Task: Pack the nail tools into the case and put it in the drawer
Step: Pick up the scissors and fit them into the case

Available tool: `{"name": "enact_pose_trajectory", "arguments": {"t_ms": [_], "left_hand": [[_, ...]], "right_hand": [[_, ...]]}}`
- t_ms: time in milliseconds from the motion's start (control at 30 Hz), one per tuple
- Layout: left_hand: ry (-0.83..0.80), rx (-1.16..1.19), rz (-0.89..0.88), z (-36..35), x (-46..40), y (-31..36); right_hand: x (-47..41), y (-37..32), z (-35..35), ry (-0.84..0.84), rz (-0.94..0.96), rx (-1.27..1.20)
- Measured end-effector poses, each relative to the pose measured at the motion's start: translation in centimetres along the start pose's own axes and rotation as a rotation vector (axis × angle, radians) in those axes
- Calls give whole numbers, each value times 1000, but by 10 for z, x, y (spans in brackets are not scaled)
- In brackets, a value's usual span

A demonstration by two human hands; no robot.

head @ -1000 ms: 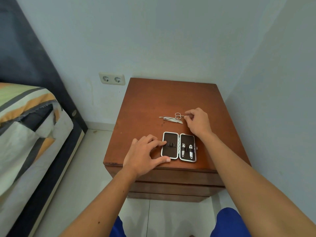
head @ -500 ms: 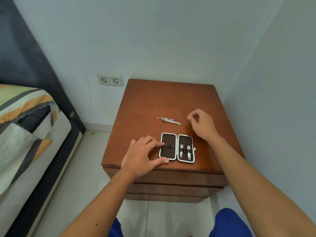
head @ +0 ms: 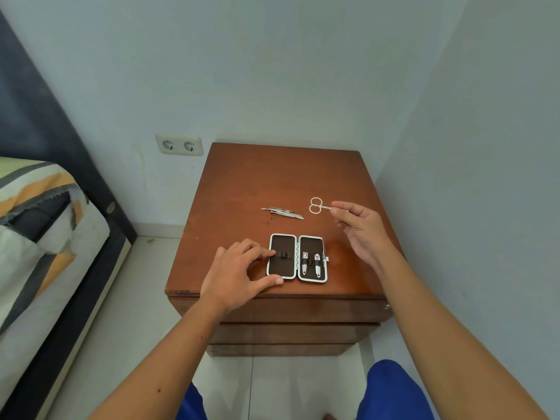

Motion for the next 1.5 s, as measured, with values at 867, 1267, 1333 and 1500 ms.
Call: {"name": "enact_pose_trajectory", "arguments": {"t_ms": [867, 1267, 1333, 1500], "left_hand": [[16, -8, -11, -1, -1, 0], [5, -5, -5, -2, 0, 0], [9, -1, -7, -1, 0, 0], [14, 2, -7, 1, -1, 0]], "right_hand": [[6, 9, -21, -220, 380, 742], [14, 13, -23, -236, 362, 835], [13, 9, -19, -196, 336, 755], [15, -13, -19, -170, 294, 551]]}}
Point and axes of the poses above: each hand's wrist, its own x-axis away from the middle knuckle, its own z-axis out of the back of the hand, y = z × x, the point moved 9 cm from there along -x, towards the middle knuckle, and after that the axes turned 13 degrees about y, right-handed, at the moved point
